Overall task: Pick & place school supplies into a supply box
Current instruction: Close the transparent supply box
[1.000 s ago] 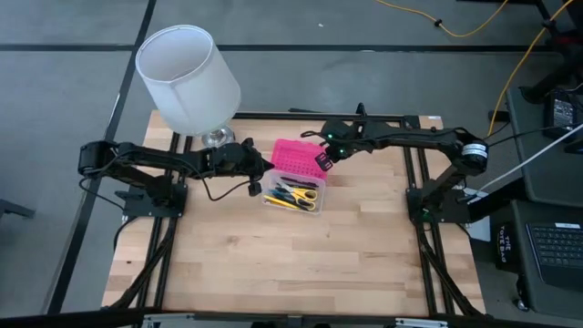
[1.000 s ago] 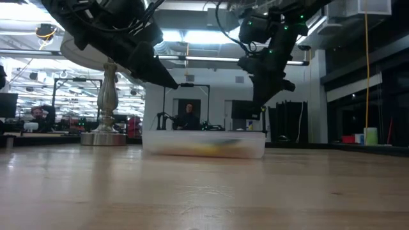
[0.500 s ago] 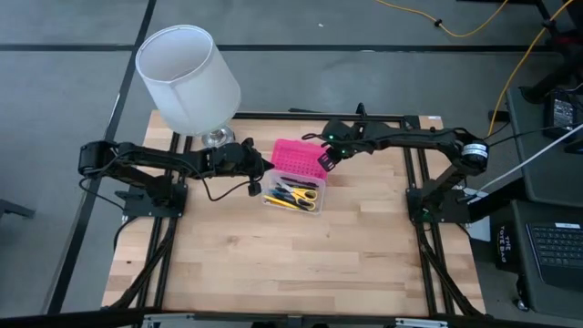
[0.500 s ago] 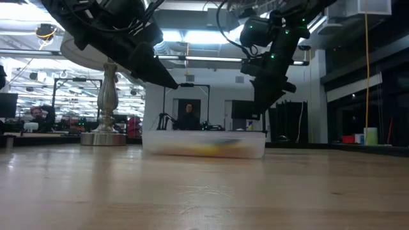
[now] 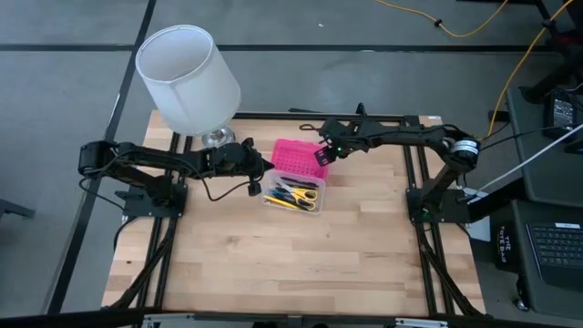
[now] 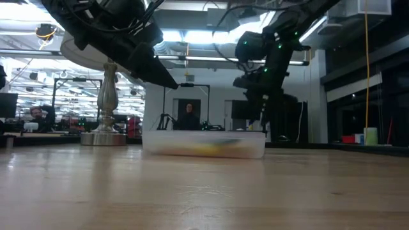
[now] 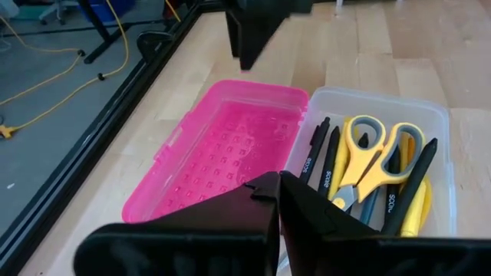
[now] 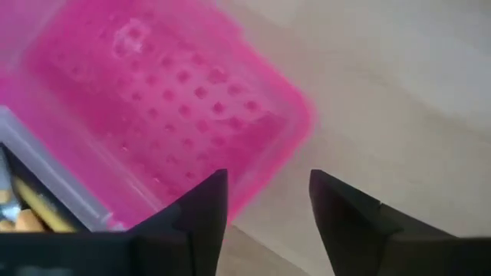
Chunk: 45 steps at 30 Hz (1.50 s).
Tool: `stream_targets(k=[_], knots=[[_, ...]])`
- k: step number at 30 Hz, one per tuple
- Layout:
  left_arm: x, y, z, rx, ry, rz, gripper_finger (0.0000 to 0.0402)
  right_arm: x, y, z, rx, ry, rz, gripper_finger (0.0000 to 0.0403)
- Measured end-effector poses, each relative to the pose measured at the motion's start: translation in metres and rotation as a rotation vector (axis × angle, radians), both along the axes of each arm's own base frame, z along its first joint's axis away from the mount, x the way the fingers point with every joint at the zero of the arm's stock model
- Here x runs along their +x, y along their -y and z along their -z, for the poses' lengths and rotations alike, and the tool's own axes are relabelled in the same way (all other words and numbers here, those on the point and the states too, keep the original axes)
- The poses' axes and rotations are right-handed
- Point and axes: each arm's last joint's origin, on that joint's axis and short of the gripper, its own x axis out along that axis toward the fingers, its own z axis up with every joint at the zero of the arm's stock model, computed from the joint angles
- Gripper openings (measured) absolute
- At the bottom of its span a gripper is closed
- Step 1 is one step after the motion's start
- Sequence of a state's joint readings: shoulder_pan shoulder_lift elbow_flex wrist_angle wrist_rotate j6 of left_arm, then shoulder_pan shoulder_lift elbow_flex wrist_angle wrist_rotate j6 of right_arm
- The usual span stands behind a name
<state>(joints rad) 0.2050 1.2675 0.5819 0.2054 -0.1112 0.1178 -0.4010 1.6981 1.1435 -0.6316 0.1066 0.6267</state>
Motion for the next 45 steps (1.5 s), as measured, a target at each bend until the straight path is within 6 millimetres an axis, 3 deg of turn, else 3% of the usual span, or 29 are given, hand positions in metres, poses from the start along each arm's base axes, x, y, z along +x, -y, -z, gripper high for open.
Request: stream_targets(k=[11,19,37,45], knots=[[0.0,0.0,0.0,0.0,0.0,0.0,0.0006,0.003,0.015,0.029,0.065,-0.054,0.052,0.0189],[0.0,0.0,0.0,0.0,0.0,0.0,0.0006,0.004,0.018,0.029,0.053,-0.028,0.061,0.0189],[0.0,0.0,0.0,0.0,0.0,0.0,0.0003,0.009,0.026,0.048,0.025,-0.058,0.05,0.0189],[0.0,0.0,0.0,0.001,0.0,0.0,0.0004,0.006,0.033,0.047,0.002,-0.061,0.038,0.0157]])
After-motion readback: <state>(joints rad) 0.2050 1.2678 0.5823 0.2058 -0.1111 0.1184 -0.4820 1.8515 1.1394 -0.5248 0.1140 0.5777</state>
